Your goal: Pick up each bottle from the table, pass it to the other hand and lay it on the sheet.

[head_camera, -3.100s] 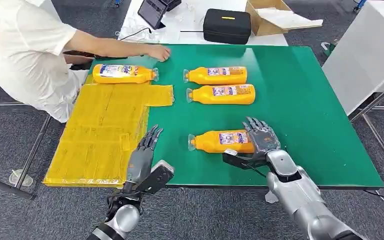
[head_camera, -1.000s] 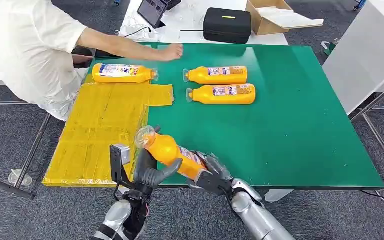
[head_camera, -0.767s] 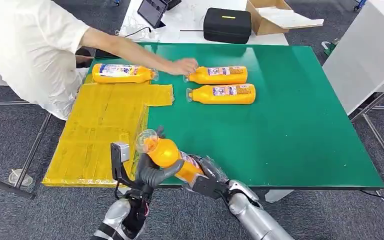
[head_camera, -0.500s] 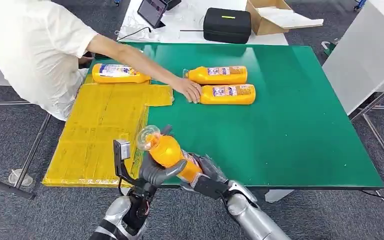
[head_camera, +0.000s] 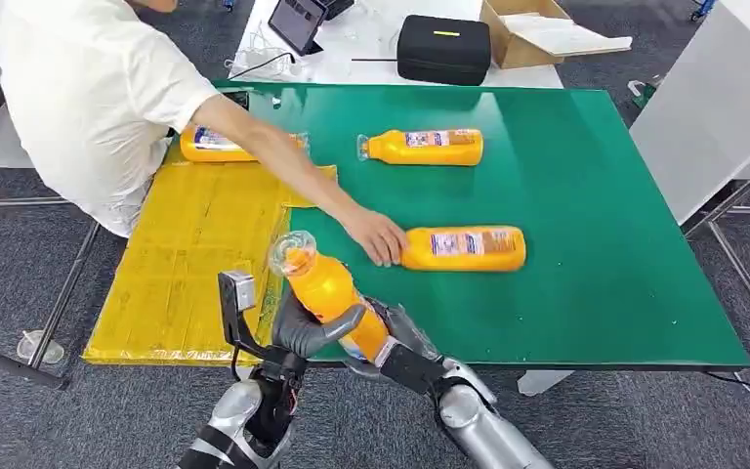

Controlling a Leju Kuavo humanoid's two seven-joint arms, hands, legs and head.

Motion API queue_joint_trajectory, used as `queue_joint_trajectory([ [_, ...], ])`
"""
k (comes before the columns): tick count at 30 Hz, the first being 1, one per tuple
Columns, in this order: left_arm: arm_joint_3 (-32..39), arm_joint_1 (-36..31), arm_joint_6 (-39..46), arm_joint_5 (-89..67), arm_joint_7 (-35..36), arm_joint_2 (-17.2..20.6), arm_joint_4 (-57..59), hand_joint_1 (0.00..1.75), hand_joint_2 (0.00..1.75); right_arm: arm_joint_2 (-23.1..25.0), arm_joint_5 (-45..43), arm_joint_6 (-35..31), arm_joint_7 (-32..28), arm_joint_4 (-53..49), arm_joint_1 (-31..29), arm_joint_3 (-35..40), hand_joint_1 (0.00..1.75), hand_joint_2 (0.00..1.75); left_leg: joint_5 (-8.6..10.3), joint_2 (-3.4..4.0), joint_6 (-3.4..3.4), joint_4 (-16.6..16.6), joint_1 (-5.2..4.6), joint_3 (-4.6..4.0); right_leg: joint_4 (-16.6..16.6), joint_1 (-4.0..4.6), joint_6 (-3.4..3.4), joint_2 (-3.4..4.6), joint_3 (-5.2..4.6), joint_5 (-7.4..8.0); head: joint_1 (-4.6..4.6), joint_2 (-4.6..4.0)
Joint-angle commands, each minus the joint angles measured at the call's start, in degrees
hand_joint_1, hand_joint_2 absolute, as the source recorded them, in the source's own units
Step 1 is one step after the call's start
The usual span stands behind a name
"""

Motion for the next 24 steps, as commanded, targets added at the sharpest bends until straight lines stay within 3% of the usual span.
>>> queue_joint_trajectory([
  [1,5.7,-0.6,5.7,-2.0,0.9,2.9,-5.1,1.75,1.75,2.7,-1.3,-6.8,1.6,-3.5,0.7,-5.3,0.00,0.00,-0.11,0.25,0.01,0.0,-0.02,0.23,0.0,0.01,-0.11,0.17,0.14,-0.05,-0.02,0.02],
  [3,6.8,-1.6,12.7,-6.8,-0.4,3.8,-5.2,1.75,1.75,3.2,1.1,-14.7,-0.1,-3.9,1.7,-7.6,0.00,0.00,-0.07,0.12,0.01,0.0,0.01,0.19,0.0,0.04,-0.09,0.04,0.13,-0.05,-0.02,0.00],
  [4,7.0,-1.8,12.7,-6.8,-0.4,4.0,-5.4,1.75,1.75,3.1,1.1,-14.9,-0.1,-3.7,1.8,-7.6,0.00,0.00,-0.10,0.08,0.02,0.0,-0.01,0.29,0.0,0.03,-0.12,-0.03,0.23,-0.11,-0.04,0.00],
  [7,8.6,-4.7,30.9,-20.4,-4.3,5.4,-2.7,1.75,1.75,5.2,4.4,-34.4,-7.0,-6.4,3.9,-13.5,0.00,0.00,-0.04,0.07,0.01,0.0,-0.01,0.19,0.0,0.01,-0.10,0.00,0.13,-0.05,-0.02,0.00],
  [8,9.5,-5.7,35.6,-23.8,-4.2,5.8,-1.2,1.75,1.75,8.1,10.1,-36.7,-7.0,-14.7,6.6,-22.0,0.00,0.00,-0.10,0.11,0.01,0.0,0.00,0.31,0.0,0.03,-0.13,0.01,0.23,-0.11,-0.02,0.00],
  [10,10.2,-6.2,35.1,-23.6,-4.3,6.4,-0.8,1.75,1.75,7.5,9.7,-36.7,-7.0,-15.5,7.3,-21.9,0.00,0.00,-0.07,-0.01,0.00,0.0,-0.03,0.17,0.1,0.00,-0.13,-0.11,0.11,-0.13,0.00,0.00],
  [11,10.9,-6.9,38.7,-26.6,-5.2,6.5,0.5,1.75,1.75,9.3,13.1,-36.7,-7.0,-20.8,8.7,-26.4,0.00,0.00,-0.02,0.00,-0.01,0.0,-0.01,0.11,0.0,0.00,-0.09,-0.07,0.05,-0.07,-0.02,0.00],
  [13,21.5,-6.8,40.7,-47.8,-5.9,4.1,1.7,1.75,1.75,10.9,14.8,-36.7,-7.0,-27.9,10.3,-30.5,0.00,0.00,-0.11,0.00,0.01,0.0,-0.03,0.36,0.1,0.01,-0.16,-0.11,0.30,-0.17,0.00,0.00],
  [14,29.5,-6.7,40.7,-62.2,-2.9,2.8,0.6,1.75,1.75,10.4,14.5,-36.7,-7.0,-30.6,11.0,-30.8,0.00,0.00,-0.12,0.04,0.00,0.0,-0.01,0.25,0.1,0.03,-0.15,-0.07,0.18,-0.16,-0.02,0.02],
  [16,31.7,-6.6,40.7,-68.9,-3.7,2.3,0.8,1.75,1.75,10.4,14.5,-36.7,-7.0,-31.2,11.1,-31.1,0.00,0.00,-0.05,0.12,0.02,0.0,-0.02,0.07,0.1,0.00,-0.08,0.05,-0.01,-0.05,0.00,0.00],
  [18,35.7,-8.7,40.7,-79.9,1.4,3.8,6.0,1.75,1.75,10.2,13.8,-36.7,-7.0,-32.0,11.8,-30.8,0.00,0.00,-0.11,0.17,0.02,0.0,-0.01,0.23,0.0,0.02,-0.10,0.07,0.16,-0.09,-0.02,0.00],
  [20,34.7,-10.9,40.7,-86.6,6.6,6.5,12.5,1.75,1.75,9.1,12.4,-36.7,-7.0,-31.0,12.1,-28.7,0.00,0.00,-0.03,0.06,0.01,-0.1,-0.01,0.27,0.0,0.01,-0.09,-0.03,0.19,-0.06,0.00,0.00],
  [22,28.0,-15.4,40.7,-93.3,14.2,11.2,24.3,1.75,1.75,6.8,10.9,-36.7,-7.0,-27.4,12.0,-24.3,0.00,0.00,-0.04,0.13,-0.01,-0.1,0.00,0.34,-0.1,0.02,-0.13,0.03,0.25,-0.05,0.00,0.00],
  [24,25.3,-17.4,38.5,-94.9,16.0,12.0,30.4,1.75,1.75,6.7,7.8,-36.7,-7.0,-25.9,11.7,-23.8,0.00,0.00,-0.01,0.10,-0.03,-0.1,0.01,0.41,-0.1,0.04,-0.15,0.01,0.30,-0.03,0.00,0.00],
])
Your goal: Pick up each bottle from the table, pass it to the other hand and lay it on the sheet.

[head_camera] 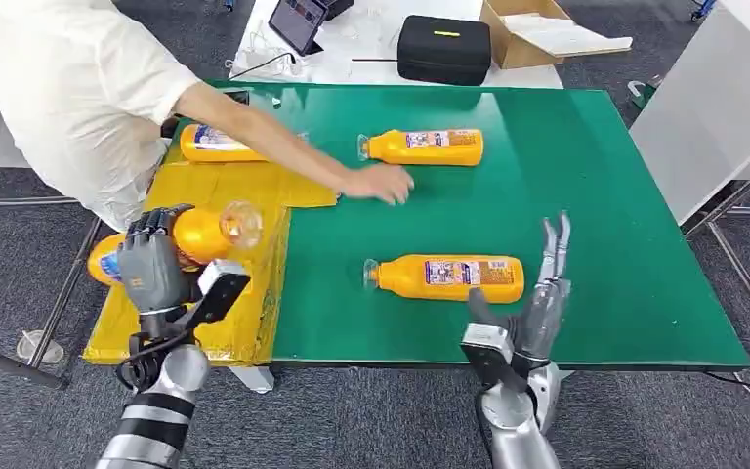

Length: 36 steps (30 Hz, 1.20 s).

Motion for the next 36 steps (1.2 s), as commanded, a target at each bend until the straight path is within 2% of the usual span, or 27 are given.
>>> queue_joint_trajectory([
  [1,-1.0,-11.9,-3.3,-9.1,11.7,7.4,31.0,1.75,1.75,-1.8,-4.8,0.0,0.0,2.2,0.4,1.9,0.00,0.00,-0.04,0.07,-0.01,-0.2,0.00,0.48,-0.1,0.04,-0.17,-0.04,0.42,-0.05,-0.02,0.00],
  [5,-1.0,-11.9,-3.3,-9.1,11.7,7.4,31.0,1.75,1.75,-1.8,-4.8,0.0,0.0,2.2,0.4,1.9,0.00,0.00,0.05,0.03,-0.09,0.0,0.05,0.21,0.0,0.05,-0.08,-0.03,0.19,-0.03,0.02,0.00],
  [7,-1.2,-12.5,-9.7,-5.8,11.6,6.6,32.7,1.75,1.75,-2.4,-7.0,0.0,0.0,3.8,-0.3,2.7,0.00,0.00,0.03,0.06,-0.08,0.0,0.07,0.19,0.0,0.06,-0.07,-0.01,0.17,-0.02,0.02,0.00],
  [10,-1.5,-12.0,-12.4,-2.1,8.9,6.8,32.4,1.75,1.75,-2.3,-6.4,0.0,0.0,3.9,0.2,3.7,0.00,0.00,-0.01,0.04,-0.07,-0.1,0.05,0.34,0.0,0.03,-0.10,-0.05,0.30,-0.08,0.00,0.00],
  [13,-1.6,-11.6,-17.1,2.6,5.9,6.0,30.4,1.75,1.75,-3.1,-9.9,0.0,0.0,3.3,0.6,4.7,0.00,0.00,-0.06,0.03,-0.08,0.0,0.06,0.35,0.0,0.05,-0.14,-0.03,0.35,-0.12,0.02,0.00],
  [19,-3.3,-10.6,-20.4,5.2,4.1,5.5,27.3,1.75,1.75,-3.8,-10.5,0.0,0.0,2.1,0.9,4.8,0.00,0.00,0.01,-0.09,-0.08,-0.1,0.02,0.39,0.0,0.04,-0.14,-0.10,0.42,-0.08,0.02,0.00],
  [20,-5.5,-10.1,-21.3,5.7,3.8,5.5,25.6,1.69,1.75,-4.0,-10.0,0.0,0.0,1.9,0.9,4.6,0.00,0.00,0.04,-0.11,-0.08,0.0,0.02,0.29,0.0,0.03,-0.09,-0.09,0.32,-0.05,0.00,0.00],
  [21,-6.6,-9.9,-21.9,5.6,3.6,5.4,25.1,1.45,1.75,-4.4,-10.9,0.0,0.0,2.1,0.6,5.0,0.00,0.00,0.03,-0.11,-0.06,0.0,0.01,0.36,0.0,0.02,-0.10,-0.12,0.39,-0.07,0.00,0.00],
  [22,-8.8,-9.6,-23.1,5.6,3.6,5.7,23.8,0.87,1.75,-4.8,-11.3,0.0,0.0,2.2,0.4,5.2,0.00,0.00,0.00,-0.10,-0.05,0.0,0.01,0.43,0.0,0.03,-0.12,-0.14,0.46,-0.09,0.02,0.00],
  [23,-10.0,-9.4,-25.5,7.5,3.7,5.6,22.8,0.42,1.75,-4.9,-11.4,0.0,0.0,2.4,0.2,5.3,0.00,0.00,0.08,-0.15,-0.09,-0.1,0.01,0.34,0.0,0.01,-0.09,-0.15,0.37,-0.05,0.00,0.00],
  [24,-11.3,-9.7,-27.6,7.9,4.3,5.8,22.6,0.09,1.75,-5.0,-12.6,0.0,0.0,2.6,-0.1,5.6,0.00,0.00,0.06,-0.14,-0.05,-0.1,-0.02,0.44,0.0,0.00,-0.11,-0.17,0.47,-0.09,0.00,0.00],
  [25,-13.4,-9.8,-29.2,7.9,4.6,6.3,21.8,0.00,1.75,-5.1,-12.7,0.0,0.0,2.9,-0.2,5.9,0.00,0.00,0.12,-0.22,-0.02,0.0,0.01,0.39,0.0,0.01,-0.10,-0.25,0.46,-0.07,0.00,0.00],
  [26,-14.6,-10.3,-32.0,8.8,4.8,6.6,21.6,0.00,1.75,-5.2,-12.6,0.0,0.0,3.4,-0.5,6.2,0.00,0.00,0.16,-0.29,-0.04,0.0,0.03,0.28,0.0,0.02,-0.08,-0.24,0.38,-0.02,0.00,0.00],
  [30,-14.7,-10.3,-32.7,9.2,4.7,6.6,21.6,0.00,1.75,-5.3,-12.6,0.0,0.0,3.5,-0.5,6.2,0.00,0.00,0.13,-0.19,-0.02,-0.1,0.01,0.38,0.0,0.00,-0.09,-0.15,0.47,-0.03,0.00,0.00],
  [31,-15.8,-11.0,-36.4,10.0,5.0,7.3,21.9,0.00,1.75,-5.3,-13.2,0.0,0.0,4.3,-0.7,6.6,0.00,0.00,0.14,-0.20,-0.03,0.0,0.02,0.35,0.0,0.01,-0.09,-0.15,0.44,-0.02,0.00,0.00],
  [36,-19.7,-11.9,-39.4,9.8,5.4,9.1,22.5,0.00,1.75,-5.5,-13.6,0.0,0.0,5.8,-1.6,7.2,0.00,0.00,0.08,-0.14,-0.05,0.0,0.03,0.35,0.0,0.06,-0.15,-0.13,0.38,-0.05,0.02,0.00],
])
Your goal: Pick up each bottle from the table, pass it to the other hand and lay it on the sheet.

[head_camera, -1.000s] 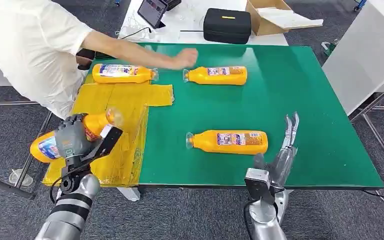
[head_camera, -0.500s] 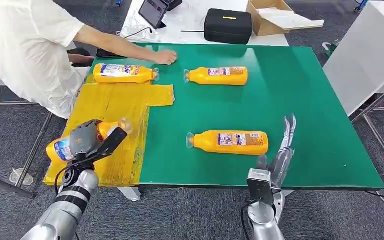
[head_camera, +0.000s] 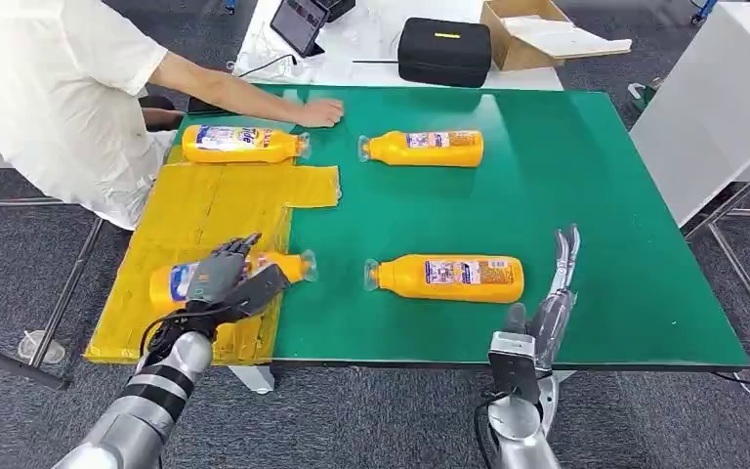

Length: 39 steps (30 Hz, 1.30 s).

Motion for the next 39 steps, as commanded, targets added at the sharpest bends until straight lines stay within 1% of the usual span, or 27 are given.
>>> queue_joint_trajectory([
  [1,-8.3,-2.8,-5.0,0.6,1.3,3.5,2.4,0.00,1.75,-2.0,-1.1,0.0,0.0,5.8,-3.2,2.1,0.00,0.00,-0.10,0.12,0.02,0.0,0.02,0.21,0.0,0.05,-0.11,0.04,0.18,-0.07,0.02,0.00],
  [2,-8.5,-3.0,-5.3,0.9,1.5,3.5,3.0,0.00,1.75,-2.0,-1.2,0.0,0.0,6.0,-3.3,2.1,0.00,0.00,-0.13,0.16,0.03,0.0,0.02,0.29,0.0,0.06,-0.14,0.05,0.24,-0.10,0.02,0.00],
  [5,-8.5,-3.4,-5.9,2.0,2.2,3.4,5.0,0.00,1.75,-2.1,-1.4,0.0,0.0,6.7,-3.5,2.2,0.00,0.00,-0.08,0.14,0.00,0.0,0.04,0.15,0.0,0.05,-0.09,0.07,0.11,-0.04,0.00,0.00],
  [8,-8.5,-3.4,-3.8,3.1,1.8,3.1,5.6,0.00,1.75,-2.1,-1.3,0.0,0.0,6.7,-3.3,1.9,0.00,0.00,-0.11,0.17,0.01,0.0,0.03,0.24,0.0,0.05,-0.11,0.08,0.20,-0.06,0.00,0.00],
  [12,-8.7,-2.6,-2.4,4.5,0.3,2.7,3.4,0.00,1.75,-2.2,-1.1,0.0,0.0,6.1,-2.7,1.5,0.00,0.00,-0.13,0.15,0.01,0.0,0.05,0.21,0.0,0.06,-0.12,0.06,0.19,-0.08,0.02,0.00],
  [13,-9.4,-1.4,-1.7,5.5,-0.3,3.0,0.3,0.00,1.75,-2.0,-0.3,0.0,0.0,5.9,-2.4,0.9,0.00,0.00,-0.17,0.20,0.02,0.0,0.02,0.32,0.0,0.05,-0.15,0.08,0.27,-0.12,0.00,0.00],
  [14,-10.1,-0.7,-1.2,6.4,-0.7,3.2,-1.7,0.00,1.75,-1.8,0.9,0.0,0.0,5.8,-2.2,0.4,0.00,0.00,-0.11,0.10,0.00,0.0,0.04,0.16,0.0,0.05,-0.10,0.02,0.15,-0.08,0.00,0.00],
  [15,-10.1,-0.7,-1.2,6.4,-0.7,3.2,-1.7,0.00,1.75,-1.8,0.9,0.0,0.0,5.8,-2.2,0.4,0.00,0.00,-0.12,0.10,0.00,0.0,0.03,0.19,0.0,0.05,-0.12,0.00,0.19,-0.10,0.00,0.02],
  [16,-11.1,1.0,-0.5,8.6,-1.2,3.4,-6.1,0.00,1.75,-1.2,5.6,0.0,0.0,6.2,-1.9,-1.0,0.00,0.00,-0.10,0.09,-0.01,0.0,0.03,0.13,0.0,0.04,-0.11,0.01,0.13,-0.08,0.00,0.00],
  [17,-11.2,1.6,0.0,9.3,-1.5,3.4,-7.7,0.00,1.75,-1.2,7.8,0.0,0.0,7.4,-1.9,-1.5,0.00,0.00,-0.09,0.08,-0.01,0.0,0.04,0.07,0.0,0.05,-0.09,0.02,0.08,-0.06,0.00,0.00],
  [19,-11.2,1.6,0.0,9.3,-1.5,3.4,-7.7,0.00,1.75,-1.2,7.8,0.0,0.0,7.4,-1.9,-1.5,0.00,0.00,-0.26,0.15,0.04,0.0,0.02,0.42,0.0,0.06,-0.18,0.00,0.40,-0.23,0.00,0.00],
  [20,-11.2,1.6,0.0,9.3,-1.5,3.4,-7.7,0.00,1.75,-1.2,7.8,0.0,0.0,7.4,-1.9,-1.5,0.00,0.00,-0.13,0.07,0.00,0.0,0.04,0.16,-0.1,0.06,-0.11,-0.02,0.16,-0.11,0.02,0.00],
  [21,-11.2,1.6,0.0,9.3,-1.5,3.4,-7.7,0.00,1.75,-1.2,7.8,0.0,0.0,7.4,-1.9,-1.5,0.00,0.00,-0.14,0.09,0.01,0.0,0.05,0.18,-0.1,0.07,-0.12,-0.01,0.17,-0.11,0.00,0.02],
  [22,-12.2,4.2,3.0,10.3,-2.8,3.4,-13.4,0.00,1.75,-1.3,14.8,0.0,0.0,12.9,-2.7,-2.5,0.00,0.00,-0.20,0.13,0.01,0.0,0.03,0.27,0.0,0.05,-0.15,0.01,0.23,-0.17,-0.02,0.00],
  [23,-12.9,5.9,6.4,10.9,-3.2,3.1,-17.3,0.00,1.75,-1.3,18.0,0.0,0.0,15.2,-2.9,-3.1,0.00,0.00,-0.13,0.05,0.00,0.0,0.05,0.14,-0.1,0.06,-0.10,-0.04,0.14,-0.10,0.02,0.00],
  [24,-13.0,7.9,9.3,11.5,-3.3,1.9,-20.9,0.00,1.75,-1.4,20.5,0.0,0.0,18.1,-3.4,-3.8,0.00,0.00,-0.14,0.08,0.01,-0.1,0.06,0.19,-0.1,0.08,-0.11,-0.02,0.21,-0.10,0.02,0.00],
  [25,-14.7,9.5,9.6,12.0,-2.4,1.4,-24.5,0.00,1.75,-1.9,21.3,0.0,0.0,18.5,-3.2,-3.5,0.00,0.00,-0.18,0.12,0.03,-0.1,0.04,0.29,-0.1,0.07,-0.12,0.01,0.30,-0.14,0.00,0.00],
  [26,-17.7,10.7,10.5,11.8,-2.6,1.6,-28.2,0.00,1.75,-3.3,19.6,0.0,0.0,20.3,-3.7,-1.2,0.00,0.00,-0.21,0.15,0.05,-0.1,0.02,0.33,-0.1,0.05,-0.12,0.03,0.34,-0.15,0.00,0.00],
  [27,-18.8,11.3,11.0,12.2,-2.2,1.6,-29.6,0.00,1.75,-3.7,19.5,0.0,0.0,20.8,-4.0,-0.7,0.00,0.00,-0.20,0.05,-0.05,0.0,0.07,0.06,-0.1,0.08,-0.07,-0.03,0.07,-0.10,0.00,0.00],
  [28,-18.8,11.3,11.0,12.2,-2.2,1.6,-29.6,0.00,1.75,-3.7,19.5,0.0,0.0,20.8,-4.0,-0.7,0.00,0.00,-0.25,0.06,-0.02,0.0,0.03,0.17,-0.1,0.05,-0.08,-0.05,0.17,-0.15,0.00,0.00],
  [29,-18.8,11.3,11.0,12.2,-2.2,1.6,-29.6,0.00,1.75,-3.7,19.5,0.0,0.0,20.8,-4.0,-0.7,0.00,0.00,-0.18,0.00,-0.04,0.0,0.01,0.04,-0.1,0.01,-0.07,-0.10,0.03,-0.12,0.02,0.02],
  [31,-18.8,11.2,11.0,12.2,-2.2,1.8,-29.5,0.00,1.75,-3.7,19.5,0.0,0.0,21.0,-4.2,-0.7,0.00,0.00,-0.27,0.03,-0.02,0.0,0.02,0.17,-0.1,0.04,-0.10,-0.06,0.19,-0.21,0.02,0.00],
  [32,-18.8,11.1,11.0,12.3,-2.2,2.0,-29.4,0.00,1.75,-3.6,19.5,0.0,0.0,21.1,-4.3,-0.7,0.00,0.00,-0.20,-0.02,-0.04,0.0,0.01,0.00,-0.1,0.01,-0.07,-0.04,0.03,-0.13,0.00,0.00],
  [34,-19.1,10.7,10.7,14.2,-2.5,2.1,-28.8,0.00,1.75,-3.7,20.3,0.0,0.0,20.9,-4.2,-0.7,0.00,0.00,-0.29,0.15,-0.04,0.0,0.03,0.14,0.0,0.06,-0.12,0.10,0.15,-0.16,0.00,0.00],
  [35,-19.3,10.7,9.9,15.2,-2.9,2.1,-28.9,0.00,1.75,-3.8,20.6,0.0,0.0,20.7,-4.2,-0.7,0.00,0.00,-0.25,0.10,-0.05,0.0,0.02,0.01,0.0,0.03,-0.09,0.09,0.02,-0.11,0.00,0.00],
  [39,-19.3,10.7,9.9,15.2,-2.9,2.1,-28.9,0.00,1.75,-3.8,20.6,0.0,0.0,20.7,-4.2,-0.7,0.00,0.00,-0.25,0.10,-0.05,0.0,0.02,0.01,0.0,0.03,-0.09,0.09,0.02,-0.11,0.00,0.00],
])
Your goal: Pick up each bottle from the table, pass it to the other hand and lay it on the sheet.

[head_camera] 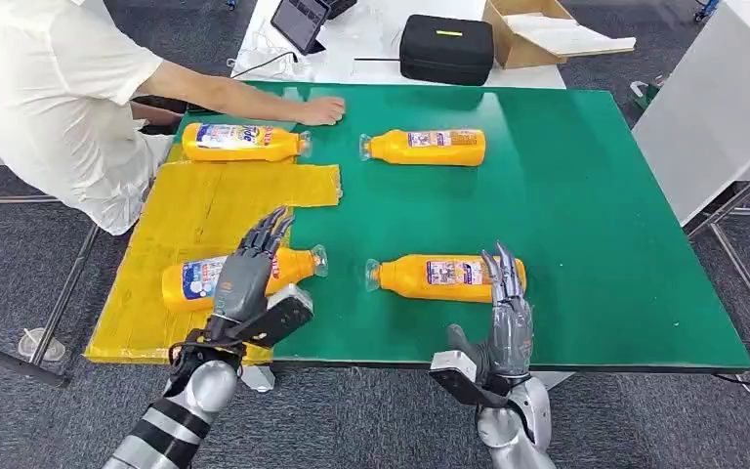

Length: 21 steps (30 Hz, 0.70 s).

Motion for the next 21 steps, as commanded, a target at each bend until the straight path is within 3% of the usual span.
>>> queue_joint_trajectory([
  [1,-4.1,-0.2,-1.2,3.0,-0.3,1.3,-3.3,0.00,1.75,-1.7,1.0,0.0,0.0,6.6,-2.4,0.5,0.00,0.00,-0.10,0.15,0.03,0.0,0.00,0.27,0.0,0.03,-0.09,0.09,0.26,-0.06,0.00,0.00],
  [3,-4.2,-0.1,-1.5,3.7,-0.6,1.1,-3.6,0.00,1.75,-1.8,0.9,0.0,0.0,6.8,-2.5,0.6,0.00,0.00,-0.13,0.19,0.04,0.0,-0.01,0.36,0.0,0.03,-0.12,0.10,0.34,-0.10,0.00,0.00],
  [4,-0.9,-1.0,-10.0,25.8,5.0,-4.1,-4.0,0.00,1.75,-10.6,18.6,1.3,15.9,29.9,-16.8,6.3,0.00,0.00,-0.11,0.10,0.03,0.0,-0.01,0.35,0.0,0.04,-0.12,-0.01,0.30,-0.10,0.00,0.00],
  [10,-3.5,-2.0,-6.2,31.5,5.8,-7.5,2.9,0.00,1.75,-12.7,27.2,0.2,20.5,35.8,-24.4,6.8,0.00,0.00,0.08,0.11,0.22,0.0,-0.12,0.20,0.0,-0.15,0.02,-0.03,0.20,0.05,-0.02,0.00],
  [21,-6.8,-2.4,-2.3,33.5,6.5,-8.2,3.5,0.00,1.75,-13.7,34.1,3.8,27.4,42.0,-29.1,12.7,0.00,0.00,0.06,0.14,0.22,0.0,-0.24,0.28,0.0,-0.17,0.04,0.01,0.23,0.04,-0.02,0.00],
])
